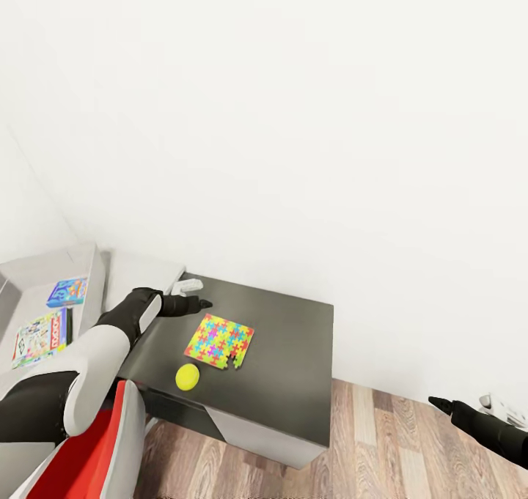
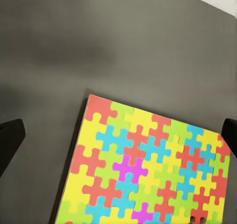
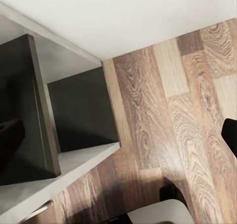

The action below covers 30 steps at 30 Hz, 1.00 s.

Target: Put all the toys in the child's room - the three board games (two on the bed and one on the table), the two jigsaw puzzles on the table, and the tennis ball on the table - inside the toy box on the table in the child's room.

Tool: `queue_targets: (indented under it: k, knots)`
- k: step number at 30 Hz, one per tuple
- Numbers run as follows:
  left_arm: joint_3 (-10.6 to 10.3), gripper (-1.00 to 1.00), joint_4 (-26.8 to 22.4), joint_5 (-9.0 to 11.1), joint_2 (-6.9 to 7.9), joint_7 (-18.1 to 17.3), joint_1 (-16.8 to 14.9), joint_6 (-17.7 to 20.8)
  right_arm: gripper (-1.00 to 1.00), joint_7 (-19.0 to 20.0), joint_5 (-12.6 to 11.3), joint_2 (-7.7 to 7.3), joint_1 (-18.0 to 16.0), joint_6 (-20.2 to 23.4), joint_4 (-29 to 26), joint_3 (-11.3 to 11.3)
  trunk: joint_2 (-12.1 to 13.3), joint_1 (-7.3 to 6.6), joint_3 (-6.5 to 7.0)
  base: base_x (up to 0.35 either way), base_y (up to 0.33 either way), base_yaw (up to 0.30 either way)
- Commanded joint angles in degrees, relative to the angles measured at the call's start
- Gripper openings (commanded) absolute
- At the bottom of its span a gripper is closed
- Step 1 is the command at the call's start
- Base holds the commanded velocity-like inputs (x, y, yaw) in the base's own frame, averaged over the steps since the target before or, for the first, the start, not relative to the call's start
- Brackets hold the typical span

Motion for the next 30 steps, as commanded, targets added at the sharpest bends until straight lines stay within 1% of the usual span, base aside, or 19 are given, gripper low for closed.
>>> queue_targets:
  k: [1,6,10,20,30]
  knots:
    - [0.2,1.0,-0.1,0.0,-0.04,-0.2,0.0,0.5,1.0,0.3,0.2,0.0,-0.1,0.3,0.0,-0.1,-0.1,0.03,-0.2,0.0,0.0,0.0]
    - [-1.3,1.0,-0.1,0.1,0.01,-0.4,-0.1,0.5,1.0,0.3,0.2,0.0,0.0,0.3,0.2,-0.1,-0.1,0.03,-0.67,0.0,0.0,0.0]
    - [-1.9,1.0,-0.1,0.1,0.02,-0.7,0.0,0.5,1.0,0.4,0.2,0.0,0.0,0.3,0.4,-0.1,-0.1,0.03,-1.05,0.0,0.0,0.0]
    - [-2.3,1.0,-0.1,0.1,0.0,-2.4,0.0,0.4,1.0,0.7,0.2,0.0,0.0,0.3,0.5,-0.1,-0.1,0.03,-1.99,0.0,0.0,0.0]
    - [-2.4,1.0,-0.1,0.1,0.03,-2.9,0.0,0.3,1.0,0.9,0.1,0.0,0.0,0.3,0.5,-0.2,-0.1,0.03,-2.93,0.0,0.0,0.0]
